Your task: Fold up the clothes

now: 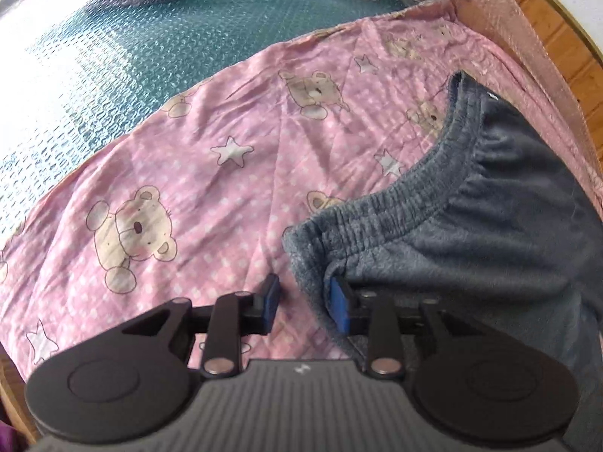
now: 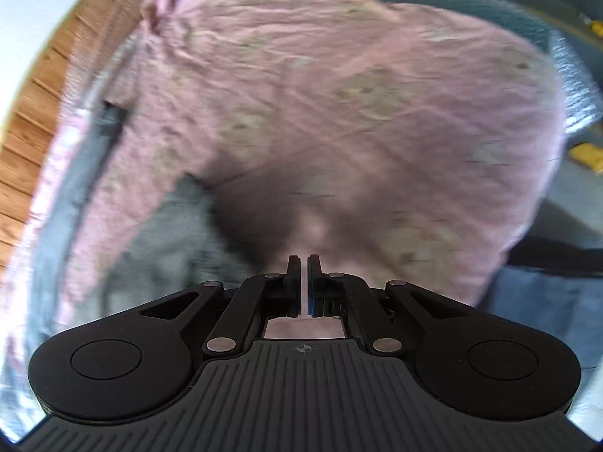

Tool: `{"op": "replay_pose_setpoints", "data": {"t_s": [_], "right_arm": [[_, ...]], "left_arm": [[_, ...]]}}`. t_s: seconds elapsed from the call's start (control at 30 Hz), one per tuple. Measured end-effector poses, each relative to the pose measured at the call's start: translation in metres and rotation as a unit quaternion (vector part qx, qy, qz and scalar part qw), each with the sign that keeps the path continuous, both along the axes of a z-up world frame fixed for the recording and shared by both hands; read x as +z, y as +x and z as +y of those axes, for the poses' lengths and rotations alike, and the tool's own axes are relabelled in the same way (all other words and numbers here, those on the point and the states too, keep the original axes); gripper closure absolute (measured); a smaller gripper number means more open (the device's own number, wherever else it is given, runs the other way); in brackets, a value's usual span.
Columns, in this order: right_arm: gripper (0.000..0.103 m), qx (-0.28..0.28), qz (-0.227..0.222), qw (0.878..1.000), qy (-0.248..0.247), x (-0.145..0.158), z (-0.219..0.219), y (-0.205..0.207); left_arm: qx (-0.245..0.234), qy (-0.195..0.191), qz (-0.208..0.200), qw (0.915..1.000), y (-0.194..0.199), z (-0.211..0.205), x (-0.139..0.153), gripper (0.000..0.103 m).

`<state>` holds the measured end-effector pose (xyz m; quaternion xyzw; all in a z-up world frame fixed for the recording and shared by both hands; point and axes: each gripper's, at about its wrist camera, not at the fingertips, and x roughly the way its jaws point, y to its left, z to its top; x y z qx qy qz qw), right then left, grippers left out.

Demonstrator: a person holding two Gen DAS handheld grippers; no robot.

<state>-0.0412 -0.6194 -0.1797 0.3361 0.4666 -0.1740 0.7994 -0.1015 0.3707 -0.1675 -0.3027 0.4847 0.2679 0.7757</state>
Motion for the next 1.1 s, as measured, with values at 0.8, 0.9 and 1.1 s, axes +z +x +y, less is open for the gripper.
{"op": "replay_pose_setpoints", "data": {"t_s": [0.8, 0.9, 1.1], "right_arm": [[0.053, 0.106, -0.064, 0.982, -0.142, 0.038, 0.068, 0.033], [0.053, 0.197, -0.022, 0.967, -0.161, 0.031, 0.070, 0.029], [0.051, 0.414, 0.008, 0.882, -0.225, 0.013, 0.071, 0.032]], "left_arm": [[-0.148, 0.046, 0.001, 0.9880, 0.026, -0.019, 0.003, 0.068], [-0.137, 0.042, 0.001, 0.9897, 0.023, -0.015, 0.006, 0.069], [-0.091, 0.067, 0.000, 0.9936, 0.014, -0.033, 0.039, 0.066]]}}
